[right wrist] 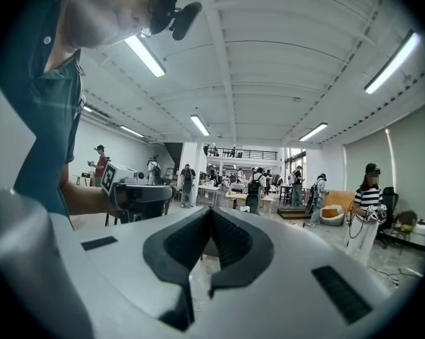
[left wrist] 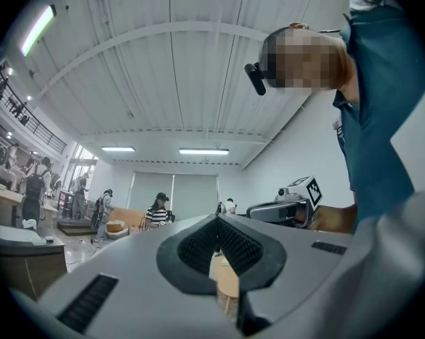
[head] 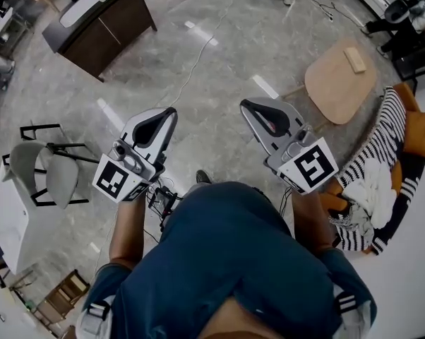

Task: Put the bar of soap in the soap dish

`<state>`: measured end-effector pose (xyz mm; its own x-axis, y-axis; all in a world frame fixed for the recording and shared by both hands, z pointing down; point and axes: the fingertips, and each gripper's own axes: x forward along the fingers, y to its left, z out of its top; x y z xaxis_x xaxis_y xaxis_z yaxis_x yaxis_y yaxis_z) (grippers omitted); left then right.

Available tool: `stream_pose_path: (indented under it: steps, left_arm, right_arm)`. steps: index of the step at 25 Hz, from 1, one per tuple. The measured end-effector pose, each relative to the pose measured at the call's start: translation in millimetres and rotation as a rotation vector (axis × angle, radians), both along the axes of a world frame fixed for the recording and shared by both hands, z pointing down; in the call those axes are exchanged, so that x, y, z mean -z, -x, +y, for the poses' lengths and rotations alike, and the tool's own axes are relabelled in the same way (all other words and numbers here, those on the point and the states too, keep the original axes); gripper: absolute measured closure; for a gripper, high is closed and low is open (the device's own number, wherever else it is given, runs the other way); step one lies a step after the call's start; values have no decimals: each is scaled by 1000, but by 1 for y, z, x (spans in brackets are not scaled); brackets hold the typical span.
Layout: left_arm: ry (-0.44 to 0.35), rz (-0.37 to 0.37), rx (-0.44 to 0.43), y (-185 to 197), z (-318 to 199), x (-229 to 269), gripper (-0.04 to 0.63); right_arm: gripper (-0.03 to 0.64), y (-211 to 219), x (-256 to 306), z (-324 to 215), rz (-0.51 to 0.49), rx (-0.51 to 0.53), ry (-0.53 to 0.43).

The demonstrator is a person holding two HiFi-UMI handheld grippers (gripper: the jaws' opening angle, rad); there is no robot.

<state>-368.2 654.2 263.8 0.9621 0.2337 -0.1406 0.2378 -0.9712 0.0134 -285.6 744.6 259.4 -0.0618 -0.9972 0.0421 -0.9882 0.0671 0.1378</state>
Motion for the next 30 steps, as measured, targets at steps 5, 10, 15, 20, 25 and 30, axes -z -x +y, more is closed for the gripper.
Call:
stream_pose_path:
  steps: [5, 10, 15, 20, 25, 30]
  left_arm:
    - [-4, 14, -9, -13, -27, 1, 592]
    - [15, 4, 6, -30, -48, -4, 592]
    - [13, 0, 38, -73, -64, -8, 592]
    - [0, 2, 78, -118, -79, -3, 592]
    - [-10, 17, 116, -160, -84, 0, 592]
    - [-15, -1, 138, -183, -86, -4, 592]
  right_arm:
    - [603, -11, 0, -27, 7, -13, -1]
    - [603, -30, -3, -48, 5, 7, 10]
    - [603, -72, -10, -66, -6, 38, 8]
    - [603, -118, -6, -84, -5, 83, -2]
    - [603, -159, -4, -92, -6, 123, -17]
    - [603, -187, -7, -99, -11, 142, -26]
